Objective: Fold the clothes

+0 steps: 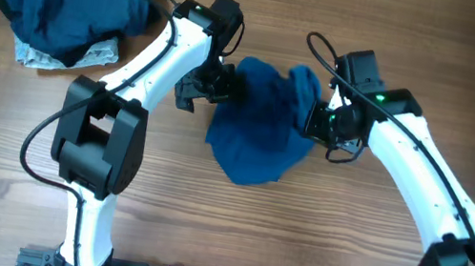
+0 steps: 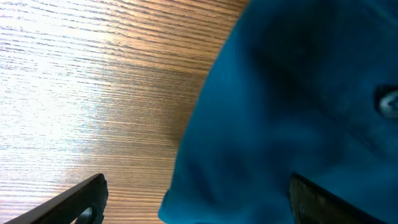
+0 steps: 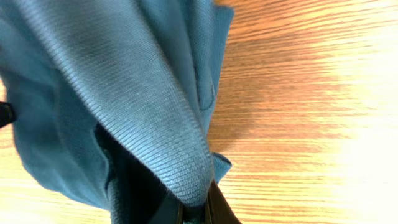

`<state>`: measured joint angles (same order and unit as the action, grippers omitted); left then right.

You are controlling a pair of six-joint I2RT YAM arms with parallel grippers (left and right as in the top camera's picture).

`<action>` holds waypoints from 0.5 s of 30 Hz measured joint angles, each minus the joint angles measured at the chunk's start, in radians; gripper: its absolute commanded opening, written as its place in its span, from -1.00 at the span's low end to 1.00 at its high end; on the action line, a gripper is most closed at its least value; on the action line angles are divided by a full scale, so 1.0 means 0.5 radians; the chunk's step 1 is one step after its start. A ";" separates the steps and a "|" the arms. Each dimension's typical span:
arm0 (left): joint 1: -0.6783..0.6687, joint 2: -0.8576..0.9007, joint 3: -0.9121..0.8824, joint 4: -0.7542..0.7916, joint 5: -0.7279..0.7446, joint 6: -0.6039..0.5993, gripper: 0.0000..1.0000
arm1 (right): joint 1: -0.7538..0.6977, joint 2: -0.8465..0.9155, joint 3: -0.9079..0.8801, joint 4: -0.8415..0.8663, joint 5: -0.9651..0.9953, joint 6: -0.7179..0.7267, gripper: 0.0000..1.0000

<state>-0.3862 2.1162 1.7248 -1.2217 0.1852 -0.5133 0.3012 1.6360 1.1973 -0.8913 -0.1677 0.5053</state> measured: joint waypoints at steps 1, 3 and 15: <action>0.000 0.000 0.000 0.001 0.000 0.001 0.86 | 0.000 -0.015 0.000 -0.017 0.014 0.005 -0.91; 0.000 0.000 0.000 0.008 0.000 0.000 0.86 | 0.001 -0.017 -0.001 -0.043 0.033 0.023 -0.91; 0.000 0.000 0.000 0.029 0.000 0.000 0.87 | 0.032 -0.017 -0.032 -0.218 -0.049 0.315 0.48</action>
<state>-0.3862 2.1162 1.7248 -1.2072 0.1852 -0.5133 0.3172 1.6276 1.1812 -1.0004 -0.1921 0.6628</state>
